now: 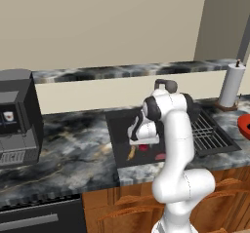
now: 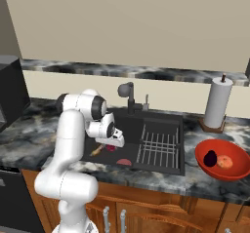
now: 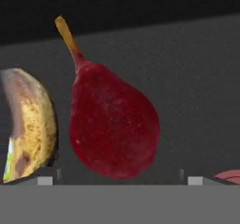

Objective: There is a mixed pile of frozen fruits and vegetables on the counter. Locate all the frozen vegetables and place the items in a bowl on the counter. Take all the frozen fruits and defrost them in a running sink.

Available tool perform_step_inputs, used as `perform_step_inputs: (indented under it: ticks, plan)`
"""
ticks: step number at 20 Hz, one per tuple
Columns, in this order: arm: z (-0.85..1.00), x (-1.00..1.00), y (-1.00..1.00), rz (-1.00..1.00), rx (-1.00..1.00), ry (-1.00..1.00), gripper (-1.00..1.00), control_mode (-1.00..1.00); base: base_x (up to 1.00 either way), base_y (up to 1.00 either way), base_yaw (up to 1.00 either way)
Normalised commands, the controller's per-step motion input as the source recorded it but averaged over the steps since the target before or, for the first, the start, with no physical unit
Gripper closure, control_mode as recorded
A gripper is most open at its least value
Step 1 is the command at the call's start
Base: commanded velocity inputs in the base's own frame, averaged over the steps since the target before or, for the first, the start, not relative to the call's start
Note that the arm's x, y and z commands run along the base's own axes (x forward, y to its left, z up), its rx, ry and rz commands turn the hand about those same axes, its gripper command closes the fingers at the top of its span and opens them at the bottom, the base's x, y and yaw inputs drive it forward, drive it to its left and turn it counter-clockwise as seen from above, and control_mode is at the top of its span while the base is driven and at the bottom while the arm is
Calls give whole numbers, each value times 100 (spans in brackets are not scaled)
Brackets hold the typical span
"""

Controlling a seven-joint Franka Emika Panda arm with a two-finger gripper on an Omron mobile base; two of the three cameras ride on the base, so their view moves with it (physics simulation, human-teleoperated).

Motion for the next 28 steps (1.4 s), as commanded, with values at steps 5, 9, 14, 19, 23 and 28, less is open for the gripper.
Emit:
perform_step_inputs:
  ticks: [5,9,14,19,23,28]
  plan:
    - [77,-30,20,-14,-1,-7,-100,-100,0,0,0]
    - [74,-39,30,-14,0,-9,-100,-100,0,0,0]
    - [81,-43,16,-13,0,-7,-100,-100,0,0,0]
    - [96,-30,1,-8,0,8,-100,-100,0,0,0]
    - [100,-29,3,-1,0,9,-100,-100,0,0,0]
    - [100,-17,10,0,-1,7,-100,-100,0,0,0]
